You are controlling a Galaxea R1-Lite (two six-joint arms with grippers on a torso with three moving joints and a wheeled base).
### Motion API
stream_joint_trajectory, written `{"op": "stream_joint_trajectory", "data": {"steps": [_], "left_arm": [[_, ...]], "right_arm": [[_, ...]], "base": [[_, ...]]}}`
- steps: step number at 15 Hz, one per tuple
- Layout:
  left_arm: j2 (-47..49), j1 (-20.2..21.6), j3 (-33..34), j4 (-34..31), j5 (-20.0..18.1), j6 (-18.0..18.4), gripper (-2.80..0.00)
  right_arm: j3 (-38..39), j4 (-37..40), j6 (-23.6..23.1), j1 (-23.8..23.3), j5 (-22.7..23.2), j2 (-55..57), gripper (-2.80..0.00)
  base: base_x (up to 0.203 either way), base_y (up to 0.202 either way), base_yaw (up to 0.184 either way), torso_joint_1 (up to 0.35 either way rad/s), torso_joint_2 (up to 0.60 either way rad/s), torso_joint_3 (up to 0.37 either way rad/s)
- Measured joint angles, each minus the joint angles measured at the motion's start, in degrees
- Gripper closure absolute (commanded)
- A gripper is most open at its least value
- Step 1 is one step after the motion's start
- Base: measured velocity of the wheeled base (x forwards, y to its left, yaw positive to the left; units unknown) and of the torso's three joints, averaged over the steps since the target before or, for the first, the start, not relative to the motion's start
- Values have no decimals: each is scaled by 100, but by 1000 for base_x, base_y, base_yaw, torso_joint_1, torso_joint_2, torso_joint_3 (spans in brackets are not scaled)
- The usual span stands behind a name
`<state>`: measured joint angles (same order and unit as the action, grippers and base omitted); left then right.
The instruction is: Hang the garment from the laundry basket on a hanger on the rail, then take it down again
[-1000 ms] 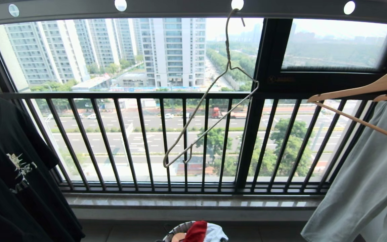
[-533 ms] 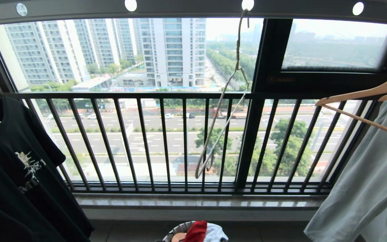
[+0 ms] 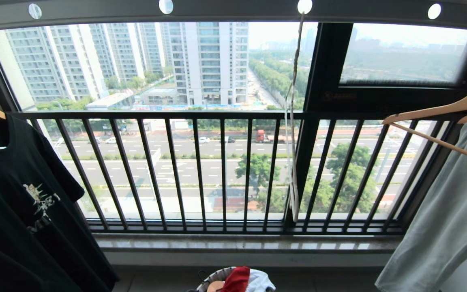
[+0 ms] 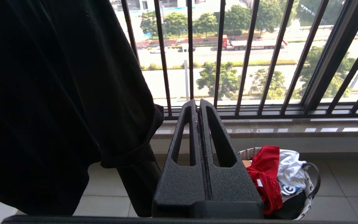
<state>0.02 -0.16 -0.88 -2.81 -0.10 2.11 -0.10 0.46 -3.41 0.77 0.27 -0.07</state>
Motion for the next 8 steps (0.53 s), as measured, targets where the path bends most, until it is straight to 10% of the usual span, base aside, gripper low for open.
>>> {"op": "stream_joint_trajectory", "data": {"steps": [8], "left_arm": [[0, 0, 0, -2, 2, 0, 0]], "right_arm": [[0, -11, 39, 0, -2, 0, 0]], "base": [[0, 0, 0, 0, 0, 0]]}}
